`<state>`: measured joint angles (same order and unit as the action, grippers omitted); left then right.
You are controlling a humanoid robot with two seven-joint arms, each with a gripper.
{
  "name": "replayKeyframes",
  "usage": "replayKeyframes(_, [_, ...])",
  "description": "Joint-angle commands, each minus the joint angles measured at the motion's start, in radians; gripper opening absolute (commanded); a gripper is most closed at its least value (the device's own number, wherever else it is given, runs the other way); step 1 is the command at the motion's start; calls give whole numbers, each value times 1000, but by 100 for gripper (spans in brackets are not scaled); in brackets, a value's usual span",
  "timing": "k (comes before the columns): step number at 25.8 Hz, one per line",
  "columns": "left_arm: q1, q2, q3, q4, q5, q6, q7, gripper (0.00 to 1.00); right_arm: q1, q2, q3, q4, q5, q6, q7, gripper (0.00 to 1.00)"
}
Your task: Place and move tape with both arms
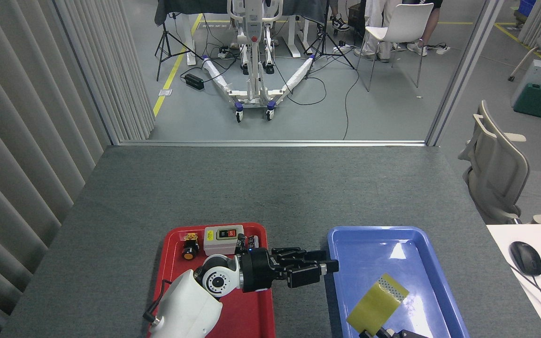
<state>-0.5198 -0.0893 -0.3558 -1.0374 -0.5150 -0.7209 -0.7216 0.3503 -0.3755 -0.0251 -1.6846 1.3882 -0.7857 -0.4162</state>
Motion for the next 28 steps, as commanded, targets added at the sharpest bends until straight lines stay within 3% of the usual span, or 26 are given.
replayKeyframes(1, [17, 43, 6, -69, 3, 310, 205, 100, 9, -2, -24, -4, -6, 0, 4, 0])
replayKeyframes(3, [67, 120, 8, -158, 1, 494, 283, 100, 7, -11, -58, -3, -18, 0, 22, 0])
replayKeyframes(5, [133, 220, 23, -280, 0, 600, 341, 100, -20, -22, -70, 10, -54, 0, 106, 0])
replayKeyframes(7, [213, 330, 81, -377, 4, 672, 413, 100, -106, -26, -49, 33, -120, 154, 270, 0])
replayKeyframes(9, [271, 395, 107, -466, 6, 748, 436, 100, -168, -22, 2, 37, -204, 321, 462, 0])
replayKeyframes(13, [357, 431, 116, -596, 4, 922, 456, 100, -263, -14, 37, 23, -261, 595, 832, 3])
replayKeyframes(17, [465, 474, 116, -639, -5, 906, 564, 100, -333, -2, 44, 23, -339, 735, 1126, 0])
replayKeyframes(22, [575, 468, 170, -675, 9, 905, 735, 100, -393, 9, 47, 56, -344, 760, 1172, 0])
replayKeyframes(25, [581, 508, 199, -685, 16, 920, 692, 100, -402, 23, 47, 59, -354, 781, 1195, 7])
replayKeyframes(28, [547, 519, 310, -691, 15, 917, 619, 100, -413, 30, 70, 74, -362, 790, 1260, 8])
